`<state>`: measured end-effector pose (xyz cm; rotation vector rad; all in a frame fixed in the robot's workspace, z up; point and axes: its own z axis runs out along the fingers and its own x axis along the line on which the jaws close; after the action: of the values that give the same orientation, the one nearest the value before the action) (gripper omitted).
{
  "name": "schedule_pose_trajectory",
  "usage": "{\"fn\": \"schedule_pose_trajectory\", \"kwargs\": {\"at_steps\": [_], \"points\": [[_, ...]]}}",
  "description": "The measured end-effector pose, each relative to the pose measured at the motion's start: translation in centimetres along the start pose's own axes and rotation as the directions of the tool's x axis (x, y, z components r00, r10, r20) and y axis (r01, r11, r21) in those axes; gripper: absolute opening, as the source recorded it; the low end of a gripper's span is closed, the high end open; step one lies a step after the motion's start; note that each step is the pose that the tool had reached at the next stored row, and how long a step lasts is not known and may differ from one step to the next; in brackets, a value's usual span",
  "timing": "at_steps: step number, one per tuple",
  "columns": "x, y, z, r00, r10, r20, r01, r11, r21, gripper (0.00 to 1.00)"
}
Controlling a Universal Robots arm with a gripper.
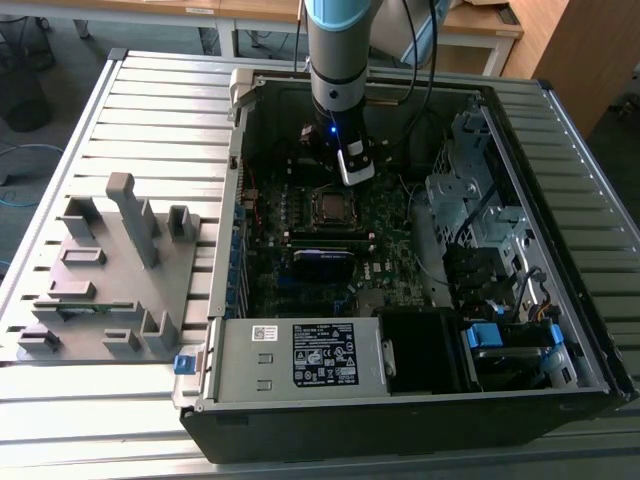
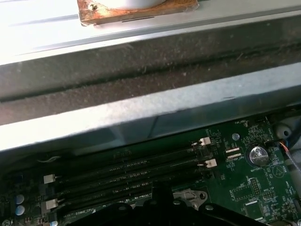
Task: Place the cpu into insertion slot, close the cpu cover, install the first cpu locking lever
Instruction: 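Close the cpu cover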
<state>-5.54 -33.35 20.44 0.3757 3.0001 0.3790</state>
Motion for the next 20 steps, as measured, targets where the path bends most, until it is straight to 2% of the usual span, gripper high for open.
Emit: {"fn": "schedule_pose_trajectory", "kwargs": {"at_steps": [7, 13, 20], "points": [[0.0, -0.03, 0.11, 1.0, 0.0, 0.0001, 0.0, 1.0, 0.0001, 0.1], [0.01, -0.09, 0.35, 1.0, -0.001, 0.0056, 0.001, 1.0, -0.0012, 0.1], [0.03, -0.14, 0.52, 1.0, -0.001, 0.0061, 0.002, 1.0, -0.0012, 0.1]]}}
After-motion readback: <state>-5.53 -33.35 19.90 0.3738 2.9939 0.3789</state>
